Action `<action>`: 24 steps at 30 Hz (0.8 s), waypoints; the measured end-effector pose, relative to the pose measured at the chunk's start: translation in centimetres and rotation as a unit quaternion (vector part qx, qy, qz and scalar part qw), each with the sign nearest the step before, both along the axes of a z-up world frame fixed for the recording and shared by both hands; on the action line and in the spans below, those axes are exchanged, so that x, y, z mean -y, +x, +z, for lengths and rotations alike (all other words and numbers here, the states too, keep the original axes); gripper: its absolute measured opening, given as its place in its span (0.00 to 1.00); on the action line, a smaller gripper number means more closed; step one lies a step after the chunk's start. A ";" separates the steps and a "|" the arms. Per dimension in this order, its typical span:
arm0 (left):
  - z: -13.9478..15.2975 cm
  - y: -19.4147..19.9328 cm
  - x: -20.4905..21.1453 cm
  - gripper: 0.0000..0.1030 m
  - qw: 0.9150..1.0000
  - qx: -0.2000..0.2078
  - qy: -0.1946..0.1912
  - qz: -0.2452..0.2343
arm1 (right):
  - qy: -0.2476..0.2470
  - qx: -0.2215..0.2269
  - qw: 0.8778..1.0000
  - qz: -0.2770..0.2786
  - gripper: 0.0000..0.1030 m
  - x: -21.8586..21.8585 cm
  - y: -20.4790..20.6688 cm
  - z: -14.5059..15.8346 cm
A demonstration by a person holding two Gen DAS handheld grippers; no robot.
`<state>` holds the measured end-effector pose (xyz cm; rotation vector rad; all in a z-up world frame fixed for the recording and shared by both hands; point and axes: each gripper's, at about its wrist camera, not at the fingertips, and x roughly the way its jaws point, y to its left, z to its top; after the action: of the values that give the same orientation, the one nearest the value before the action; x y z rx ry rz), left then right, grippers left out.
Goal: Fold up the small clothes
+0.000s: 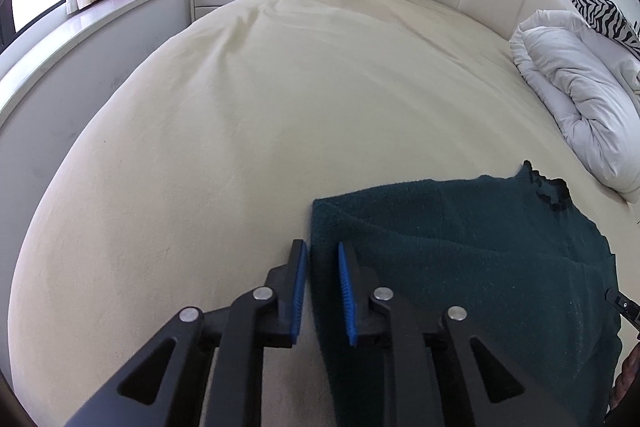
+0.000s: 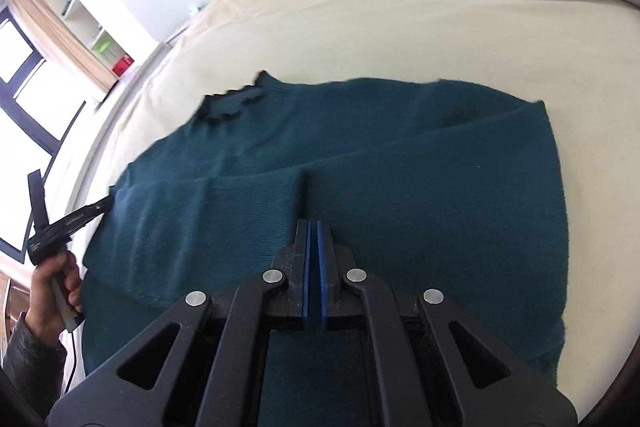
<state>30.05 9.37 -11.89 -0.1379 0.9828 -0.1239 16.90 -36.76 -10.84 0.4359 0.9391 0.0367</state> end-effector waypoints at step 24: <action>-0.5 -0.5 -0.1 0.37 1.000 0.001 -0.020 -0.015 | -0.011 -0.007 1.000 0.011 0.05 -2.2 1.3 0.9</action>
<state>29.52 9.51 -12.34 -0.1591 0.9814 -0.1712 18.16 -34.54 -9.97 0.4049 0.9566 0.0438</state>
